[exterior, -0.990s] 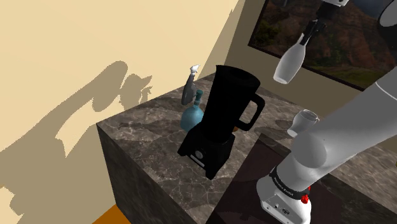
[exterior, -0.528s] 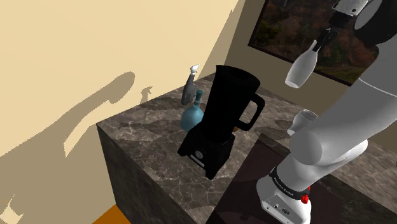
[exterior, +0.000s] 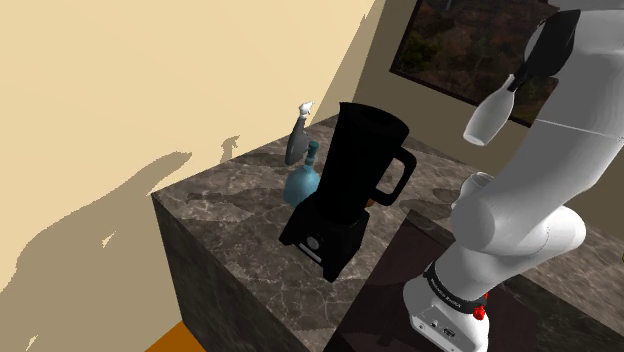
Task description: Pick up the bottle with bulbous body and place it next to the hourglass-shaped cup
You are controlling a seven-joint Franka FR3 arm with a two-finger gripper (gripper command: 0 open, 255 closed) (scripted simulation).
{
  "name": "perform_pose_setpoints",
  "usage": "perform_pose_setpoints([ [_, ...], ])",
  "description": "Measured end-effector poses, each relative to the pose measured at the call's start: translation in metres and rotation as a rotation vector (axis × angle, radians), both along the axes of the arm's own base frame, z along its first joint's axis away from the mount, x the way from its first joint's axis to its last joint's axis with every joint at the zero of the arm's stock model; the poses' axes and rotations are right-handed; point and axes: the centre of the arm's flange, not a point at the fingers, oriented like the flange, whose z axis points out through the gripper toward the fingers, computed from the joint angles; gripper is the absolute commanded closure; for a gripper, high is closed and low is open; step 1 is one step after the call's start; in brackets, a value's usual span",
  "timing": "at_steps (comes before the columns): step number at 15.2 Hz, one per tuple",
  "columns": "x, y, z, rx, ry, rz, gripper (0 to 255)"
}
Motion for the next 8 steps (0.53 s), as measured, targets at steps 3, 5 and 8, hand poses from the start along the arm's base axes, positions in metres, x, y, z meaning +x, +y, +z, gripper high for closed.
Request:
perform_pose_setpoints([
  [3, -0.001, -0.005, -0.014, 0.0, 0.0, 0.001, 255],
  [5, -0.001, -0.006, -0.026, 0.0, 0.0, 0.002, 255],
  [8, -0.003, -0.005, -0.04, 0.0, 0.0, 0.002, 255],
])
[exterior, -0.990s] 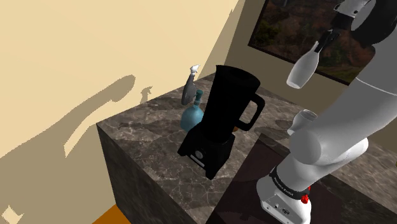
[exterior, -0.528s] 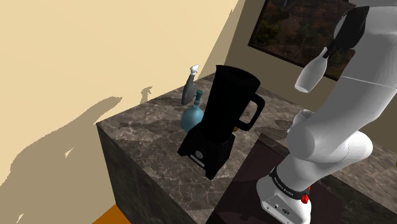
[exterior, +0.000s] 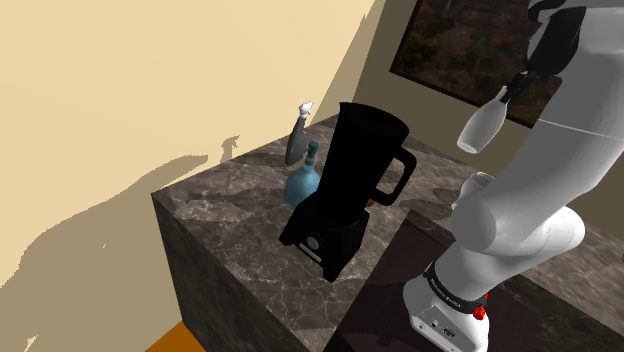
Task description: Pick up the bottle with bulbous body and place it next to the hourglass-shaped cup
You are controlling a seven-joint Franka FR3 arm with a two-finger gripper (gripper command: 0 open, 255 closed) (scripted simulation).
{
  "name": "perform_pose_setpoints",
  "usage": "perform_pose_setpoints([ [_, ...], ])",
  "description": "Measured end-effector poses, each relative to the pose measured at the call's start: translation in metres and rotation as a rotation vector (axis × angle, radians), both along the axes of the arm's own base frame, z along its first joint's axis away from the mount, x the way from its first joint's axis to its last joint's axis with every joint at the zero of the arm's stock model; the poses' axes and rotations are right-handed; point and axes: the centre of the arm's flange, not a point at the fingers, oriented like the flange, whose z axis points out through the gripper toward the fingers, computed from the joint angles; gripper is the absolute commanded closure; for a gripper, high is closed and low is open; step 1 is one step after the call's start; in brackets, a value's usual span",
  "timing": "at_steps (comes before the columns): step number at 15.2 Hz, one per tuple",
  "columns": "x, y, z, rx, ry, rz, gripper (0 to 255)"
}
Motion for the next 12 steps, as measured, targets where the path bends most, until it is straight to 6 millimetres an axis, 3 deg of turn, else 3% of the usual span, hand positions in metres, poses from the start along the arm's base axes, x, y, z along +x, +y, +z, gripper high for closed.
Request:
perform_pose_setpoints([
  [12, 0.001, 0.0, -0.065, 0.0, 0.0, 0.0, 255],
])
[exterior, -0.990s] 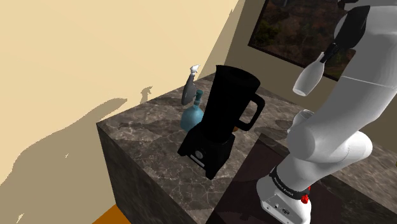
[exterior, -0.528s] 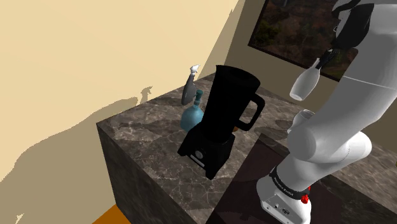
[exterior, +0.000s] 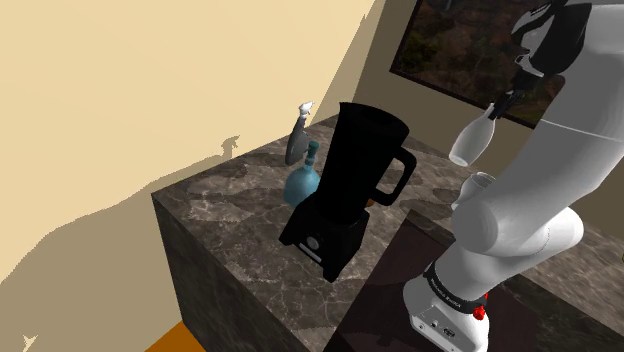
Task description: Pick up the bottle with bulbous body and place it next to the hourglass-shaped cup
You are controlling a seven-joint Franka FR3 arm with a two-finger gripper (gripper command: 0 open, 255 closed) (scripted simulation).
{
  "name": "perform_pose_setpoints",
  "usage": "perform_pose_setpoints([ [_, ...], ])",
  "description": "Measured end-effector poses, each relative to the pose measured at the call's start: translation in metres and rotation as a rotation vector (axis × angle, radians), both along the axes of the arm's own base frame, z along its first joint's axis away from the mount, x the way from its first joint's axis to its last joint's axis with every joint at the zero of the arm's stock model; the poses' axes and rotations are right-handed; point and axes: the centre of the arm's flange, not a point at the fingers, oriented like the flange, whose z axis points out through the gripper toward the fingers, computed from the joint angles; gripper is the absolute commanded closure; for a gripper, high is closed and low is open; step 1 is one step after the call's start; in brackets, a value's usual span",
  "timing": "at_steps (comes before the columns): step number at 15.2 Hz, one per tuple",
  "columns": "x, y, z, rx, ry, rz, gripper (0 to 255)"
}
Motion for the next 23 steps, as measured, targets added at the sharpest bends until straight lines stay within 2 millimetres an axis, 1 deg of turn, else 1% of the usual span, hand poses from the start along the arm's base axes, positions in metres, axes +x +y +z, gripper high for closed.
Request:
perform_pose_setpoints([
  [18, 0.001, -0.001, -0.093, 0.0, 0.0, 0.0, 255],
  [23, 0.0, -0.001, -0.097, 0.0, 0.0, 0.0, 255],
])
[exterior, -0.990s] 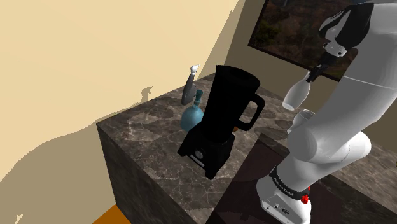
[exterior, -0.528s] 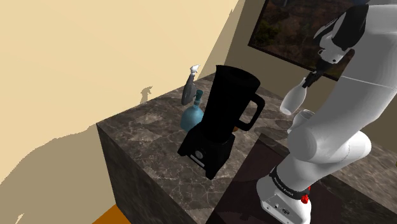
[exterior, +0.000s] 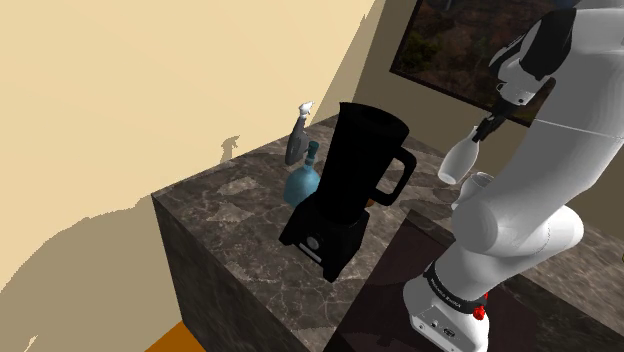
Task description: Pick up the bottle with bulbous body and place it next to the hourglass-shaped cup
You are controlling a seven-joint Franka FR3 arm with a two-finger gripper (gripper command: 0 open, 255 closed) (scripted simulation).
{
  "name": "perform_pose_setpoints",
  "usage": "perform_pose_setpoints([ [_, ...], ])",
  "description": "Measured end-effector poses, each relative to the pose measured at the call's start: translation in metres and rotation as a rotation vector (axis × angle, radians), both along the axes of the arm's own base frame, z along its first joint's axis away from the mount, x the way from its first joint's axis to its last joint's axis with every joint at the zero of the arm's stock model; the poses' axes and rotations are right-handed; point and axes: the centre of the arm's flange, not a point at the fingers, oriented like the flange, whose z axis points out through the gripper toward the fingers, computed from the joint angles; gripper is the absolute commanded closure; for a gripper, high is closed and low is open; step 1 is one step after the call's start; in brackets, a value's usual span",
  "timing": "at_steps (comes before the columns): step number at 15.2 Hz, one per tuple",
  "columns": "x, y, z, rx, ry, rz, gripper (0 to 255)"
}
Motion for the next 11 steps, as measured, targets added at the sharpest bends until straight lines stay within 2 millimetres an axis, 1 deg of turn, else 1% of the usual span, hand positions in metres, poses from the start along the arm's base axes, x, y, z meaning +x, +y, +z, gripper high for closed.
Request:
perform_pose_setpoints([
  [1, 0.0, 0.0, 0.0, 0.0, 0.0, 0.0, 255],
  [2, 0.0, 0.0, 0.0, 0.0, 0.0, 0.0, 0],
  [8, 0.0, 0.0, 0.0, -0.001, 0.0, 0.0, 0],
  [9, 0.0, -0.001, 0.005, -0.001, 0.0, 0.0, 0],
  [11, -0.003, 0.001, 0.028, -0.001, -0.001, 0.0, 0],
])
